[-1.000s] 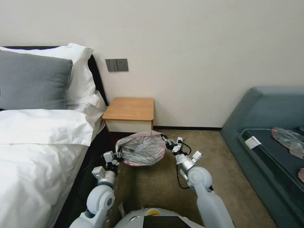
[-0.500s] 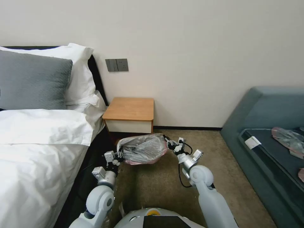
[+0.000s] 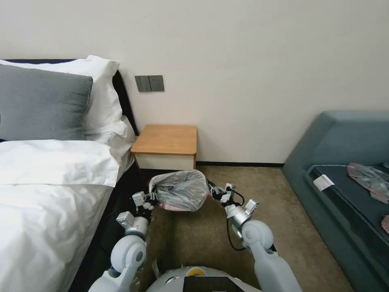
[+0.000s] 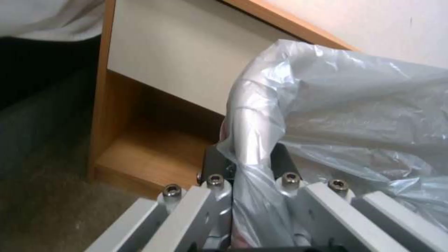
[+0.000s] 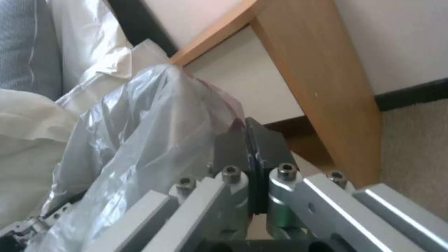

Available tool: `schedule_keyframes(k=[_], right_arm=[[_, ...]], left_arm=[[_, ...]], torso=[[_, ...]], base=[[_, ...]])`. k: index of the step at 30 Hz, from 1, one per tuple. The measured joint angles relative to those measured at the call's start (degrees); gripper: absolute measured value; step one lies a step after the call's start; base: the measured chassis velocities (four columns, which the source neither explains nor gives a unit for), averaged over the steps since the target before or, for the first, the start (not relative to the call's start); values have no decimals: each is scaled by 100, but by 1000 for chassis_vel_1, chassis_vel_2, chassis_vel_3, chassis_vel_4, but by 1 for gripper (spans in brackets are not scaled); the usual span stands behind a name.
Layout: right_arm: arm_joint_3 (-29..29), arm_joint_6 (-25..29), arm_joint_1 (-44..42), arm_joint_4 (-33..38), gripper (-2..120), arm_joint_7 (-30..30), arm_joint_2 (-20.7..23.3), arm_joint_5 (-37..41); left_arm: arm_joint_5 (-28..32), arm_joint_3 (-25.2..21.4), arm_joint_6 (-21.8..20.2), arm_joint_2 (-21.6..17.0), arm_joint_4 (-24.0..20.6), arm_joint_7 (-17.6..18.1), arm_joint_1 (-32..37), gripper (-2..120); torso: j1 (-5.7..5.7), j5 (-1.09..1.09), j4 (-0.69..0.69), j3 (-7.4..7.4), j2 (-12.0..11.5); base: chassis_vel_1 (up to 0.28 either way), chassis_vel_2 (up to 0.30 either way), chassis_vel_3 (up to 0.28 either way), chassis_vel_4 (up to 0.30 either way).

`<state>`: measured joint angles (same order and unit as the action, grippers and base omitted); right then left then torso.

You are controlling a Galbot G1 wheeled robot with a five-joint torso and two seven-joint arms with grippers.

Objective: Pick up the garbage bag from the table and place it over the trash can.

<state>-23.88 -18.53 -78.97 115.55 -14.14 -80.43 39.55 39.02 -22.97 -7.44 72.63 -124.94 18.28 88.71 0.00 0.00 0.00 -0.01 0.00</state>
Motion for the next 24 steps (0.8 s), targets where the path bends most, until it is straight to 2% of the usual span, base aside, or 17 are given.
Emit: schedule_keyframes(k=[4,17,24], right_arm=[[38,248,1,-107,0,-90,-70,-329],[15,993,178,-695,0,-576,22,-933],[28,1203,419,-1078,0,-629,-5,-1069]], left_arm=[[357,-39,-134,7,-101,118,-20,4],[841,-132,-272,3,-216,141,-42,4],[879,-134,-309,1,-251,118,-9,4]], torso=[[0,0,0,0,0],[0,0,0,0,0],[0,0,1,0,0]], base=[[0,0,0,0],[0,0,0,0],[0,0,0,0]])
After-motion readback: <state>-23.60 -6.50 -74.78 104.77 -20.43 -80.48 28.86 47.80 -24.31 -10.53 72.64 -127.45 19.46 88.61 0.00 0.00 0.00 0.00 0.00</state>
